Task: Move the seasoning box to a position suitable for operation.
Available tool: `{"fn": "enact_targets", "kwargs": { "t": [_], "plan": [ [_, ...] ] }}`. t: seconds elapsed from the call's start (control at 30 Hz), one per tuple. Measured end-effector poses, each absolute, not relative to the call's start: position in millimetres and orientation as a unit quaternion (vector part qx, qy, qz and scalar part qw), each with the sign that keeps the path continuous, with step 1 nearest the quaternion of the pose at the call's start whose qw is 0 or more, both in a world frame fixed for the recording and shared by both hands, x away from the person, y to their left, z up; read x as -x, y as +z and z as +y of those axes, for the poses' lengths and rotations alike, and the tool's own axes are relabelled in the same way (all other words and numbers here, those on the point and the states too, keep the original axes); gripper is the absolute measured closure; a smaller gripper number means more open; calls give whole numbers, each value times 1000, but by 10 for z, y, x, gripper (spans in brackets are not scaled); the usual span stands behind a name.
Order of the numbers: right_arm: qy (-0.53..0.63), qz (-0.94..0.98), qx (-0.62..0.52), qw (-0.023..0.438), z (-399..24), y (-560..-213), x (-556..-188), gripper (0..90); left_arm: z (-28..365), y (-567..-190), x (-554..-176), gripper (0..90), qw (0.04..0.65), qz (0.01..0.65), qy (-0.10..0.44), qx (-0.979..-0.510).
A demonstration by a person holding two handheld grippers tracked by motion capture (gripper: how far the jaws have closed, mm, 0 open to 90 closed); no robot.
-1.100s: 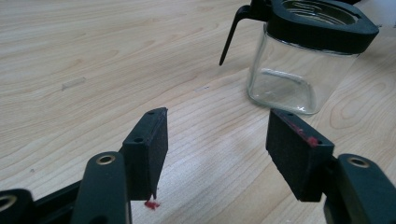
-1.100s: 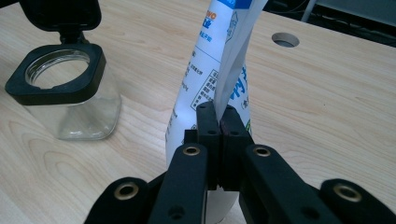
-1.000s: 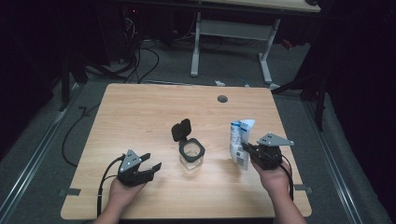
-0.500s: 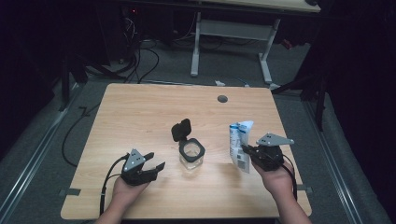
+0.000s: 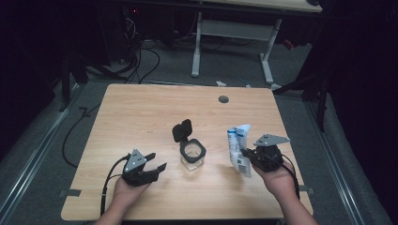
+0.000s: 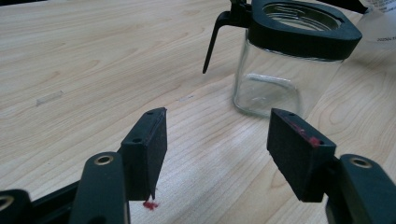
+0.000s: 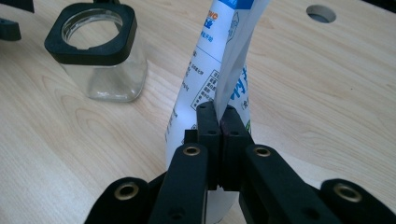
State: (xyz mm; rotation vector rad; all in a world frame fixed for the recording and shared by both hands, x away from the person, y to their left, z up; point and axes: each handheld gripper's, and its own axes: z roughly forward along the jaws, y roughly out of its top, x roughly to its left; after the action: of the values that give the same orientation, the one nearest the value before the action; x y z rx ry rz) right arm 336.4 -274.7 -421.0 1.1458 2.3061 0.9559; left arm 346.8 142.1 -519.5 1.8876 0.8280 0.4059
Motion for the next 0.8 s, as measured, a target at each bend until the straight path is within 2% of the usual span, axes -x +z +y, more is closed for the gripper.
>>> {"fn": "enact_targets", "kwargs": {
  "t": [0.8],
  "plan": [
    [267,867,-389,157,-2643,-4116,-3455,898,1398,-5194,-3460,377,499,332,164,-783]
  ]
}}
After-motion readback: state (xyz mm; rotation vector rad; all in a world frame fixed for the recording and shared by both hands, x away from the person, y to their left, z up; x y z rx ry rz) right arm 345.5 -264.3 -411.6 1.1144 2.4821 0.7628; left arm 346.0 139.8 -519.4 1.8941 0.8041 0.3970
